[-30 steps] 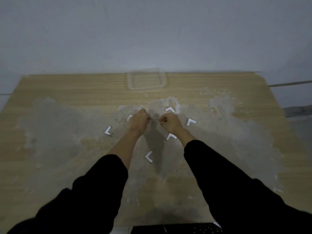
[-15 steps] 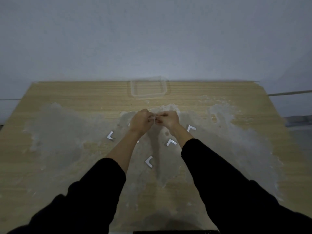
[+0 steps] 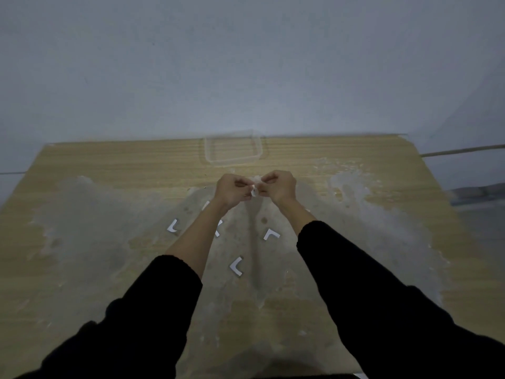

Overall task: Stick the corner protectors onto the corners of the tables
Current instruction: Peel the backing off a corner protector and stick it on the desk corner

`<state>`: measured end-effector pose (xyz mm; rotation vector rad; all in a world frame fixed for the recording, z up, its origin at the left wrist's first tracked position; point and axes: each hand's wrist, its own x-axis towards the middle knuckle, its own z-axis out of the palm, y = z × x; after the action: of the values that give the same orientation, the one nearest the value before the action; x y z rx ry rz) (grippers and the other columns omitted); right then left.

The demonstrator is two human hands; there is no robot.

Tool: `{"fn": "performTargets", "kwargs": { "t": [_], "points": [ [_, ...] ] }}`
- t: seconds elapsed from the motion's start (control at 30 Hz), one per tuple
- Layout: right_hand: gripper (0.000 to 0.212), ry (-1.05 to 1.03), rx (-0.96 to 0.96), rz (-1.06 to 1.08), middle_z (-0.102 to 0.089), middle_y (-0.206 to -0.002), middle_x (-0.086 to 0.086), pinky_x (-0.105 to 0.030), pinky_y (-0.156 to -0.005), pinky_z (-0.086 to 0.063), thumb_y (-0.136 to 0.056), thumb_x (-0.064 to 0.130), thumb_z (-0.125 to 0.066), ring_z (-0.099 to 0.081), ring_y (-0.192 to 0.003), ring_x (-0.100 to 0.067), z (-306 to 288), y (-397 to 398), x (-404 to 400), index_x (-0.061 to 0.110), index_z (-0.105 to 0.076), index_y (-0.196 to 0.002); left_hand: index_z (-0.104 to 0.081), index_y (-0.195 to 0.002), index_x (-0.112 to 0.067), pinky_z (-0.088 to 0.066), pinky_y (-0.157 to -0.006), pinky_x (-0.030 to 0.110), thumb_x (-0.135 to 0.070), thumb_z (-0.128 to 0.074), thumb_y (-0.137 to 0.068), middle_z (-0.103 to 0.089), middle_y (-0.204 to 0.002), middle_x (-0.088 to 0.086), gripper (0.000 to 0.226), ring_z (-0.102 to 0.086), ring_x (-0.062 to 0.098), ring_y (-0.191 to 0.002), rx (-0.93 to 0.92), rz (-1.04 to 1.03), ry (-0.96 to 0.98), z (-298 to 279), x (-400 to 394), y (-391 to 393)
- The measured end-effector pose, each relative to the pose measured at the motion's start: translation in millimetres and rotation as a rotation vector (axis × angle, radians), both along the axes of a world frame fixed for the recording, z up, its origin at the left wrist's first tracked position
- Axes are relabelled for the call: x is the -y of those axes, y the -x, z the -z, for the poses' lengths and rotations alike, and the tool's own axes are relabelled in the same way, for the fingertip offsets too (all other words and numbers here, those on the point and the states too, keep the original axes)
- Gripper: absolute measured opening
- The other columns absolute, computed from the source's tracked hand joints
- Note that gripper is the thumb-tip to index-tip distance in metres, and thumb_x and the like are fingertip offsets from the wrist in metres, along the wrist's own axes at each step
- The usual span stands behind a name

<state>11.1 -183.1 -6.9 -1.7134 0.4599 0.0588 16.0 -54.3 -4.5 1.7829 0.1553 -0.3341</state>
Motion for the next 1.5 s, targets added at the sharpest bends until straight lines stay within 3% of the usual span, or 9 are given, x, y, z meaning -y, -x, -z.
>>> {"fn": "performTargets", "kwargs": {
  "t": [0.1, 0.27, 0.43, 0.6, 0.73, 0.83, 1.1, 1.33, 1.5],
  "points": [
    [0.007, 0.068, 0.044, 0.068, -0.066, -0.075, -0.023, -0.050, -0.071, -0.059, -0.071, -0.009, -0.075, -0.069, -0.073, -0.036, 9.5, 2.6, -11.0, -0.006, -0.069, -0.074, -0.067, -0.096, 0.014, -0.055, -0.051, 0.015, 0.005, -0.063, -0.084, -0.063, -0.060, 0.006, 0.016, -0.059, 0.000, -0.042, 0.040, -0.083, -0.015, 7.8, 1.8, 0.4],
    [0.006, 0.199, 0.116, 0.077, -0.070, -0.068, -0.023, -0.051, -0.065, -0.058, -0.075, -0.004, -0.070, -0.069, -0.068, -0.038, 15.6, 9.2, -23.3, -0.005, -0.073, -0.070, -0.069, -0.097, 0.010, -0.056, -0.054, 0.015, 0.003, -0.065, -0.083, -0.065, -0.074, 0.011, 0.016, -0.060, 0.013, -0.058, 0.071, -0.180, -0.015, 11.7, -1.5, 5.6],
    [0.022, 0.155, 0.051, 0.087, -0.071, -0.072, -0.013, -0.049, -0.071, -0.058, -0.078, 0.002, -0.069, -0.070, -0.073, -0.032, 27.5, 8.1, -30.8, 0.017, -0.066, -0.062, -0.066, -0.101, 0.013, -0.054, -0.049, 0.012, 0.004, -0.066, -0.082, -0.061, -0.068, 0.007, 0.020, -0.061, 0.011, -0.051, 0.010, -0.169, 0.037, 10.9, -11.0, 7.1],
    [0.018, 0.151, -0.096, 0.139, -0.065, -0.073, -0.006, -0.041, -0.079, -0.057, -0.081, 0.008, -0.066, -0.062, -0.073, -0.022, 37.4, 11.9, -30.2, 0.014, -0.063, -0.065, -0.066, -0.095, 0.009, -0.054, -0.044, 0.020, 0.002, -0.065, -0.084, -0.060, -0.067, 0.007, 0.013, -0.059, 0.010, -0.042, -0.069, -0.235, 0.014, 17.2, -28.5, 7.5],
    [0.030, 0.233, -0.196, 0.038, -0.060, -0.062, -0.005, -0.031, -0.065, -0.047, -0.083, 0.007, -0.059, -0.059, -0.072, -0.023, 43.1, 17.0, -31.5, 0.014, -0.060, -0.054, -0.062, -0.094, 0.002, -0.055, -0.045, 0.021, 0.002, -0.062, -0.086, -0.061, -0.066, 0.009, 0.008, -0.061, 0.006, -0.038, -0.100, -0.220, 0.120, 17.6, -40.2, 11.5],
    [0.016, 0.331, -0.198, -0.084, -0.072, -0.087, -0.011, -0.027, -0.069, -0.048, -0.086, 0.011, -0.061, -0.066, -0.082, -0.026, 45.2, 18.9, -34.1, 0.005, -0.075, -0.081, -0.063, -0.106, 0.005, -0.055, -0.049, 0.019, -0.001, -0.062, -0.086, -0.065, -0.058, 0.004, 0.020, -0.064, 0.006, -0.045, -0.068, -0.173, 0.160, 17.7, -48.3, 16.2],
    [0.028, 0.486, -0.144, -0.207, -0.063, -0.127, -0.011, -0.036, -0.098, -0.049, -0.095, 0.014, -0.052, -0.059, -0.117, -0.026, 44.0, 19.1, -35.4, 0.006, -0.065, -0.119, -0.061, -0.103, 0.003, -0.055, -0.047, 0.018, -0.001, -0.067, -0.083, -0.063, -0.073, 0.011, 0.021, -0.063, 0.004, -0.044, -0.015, -0.154, 0.116, 13.1, -62.6, 24.9],
    [0.019, 0.239, 0.105, -0.202, -0.061, -0.086, -0.008, -0.005, -0.055, -0.043, -0.083, 0.006, -0.063, -0.058, -0.078, -0.018, -3.4, 59.8, -39.2, 0.001, -0.064, -0.102, -0.061, -0.069, -0.004, -0.055, -0.045, 0.020, -0.002, -0.071, -0.079, -0.063, -0.063, 0.008, 0.015, -0.060, 0.003, -0.038, -0.019, -0.162, 0.070, -6.5, -50.3, 38.3],
    [0.019, 0.143, 0.158, -0.157, -0.063, -0.070, -0.003, -0.015, -0.062, -0.050, -0.072, 0.012, -0.080, -0.060, -0.059, 0.000, -25.5, 82.9, -29.6, 0.017, -0.062, -0.073, -0.070, -0.081, 0.006, -0.055, -0.048, 0.020, -0.005, -0.075, -0.077, -0.067, -0.073, 0.010, 0.012, -0.059, 0.004, -0.044, 0.098, -0.128, -0.060, -29.1, -19.1, 48.4]
  ]
}}
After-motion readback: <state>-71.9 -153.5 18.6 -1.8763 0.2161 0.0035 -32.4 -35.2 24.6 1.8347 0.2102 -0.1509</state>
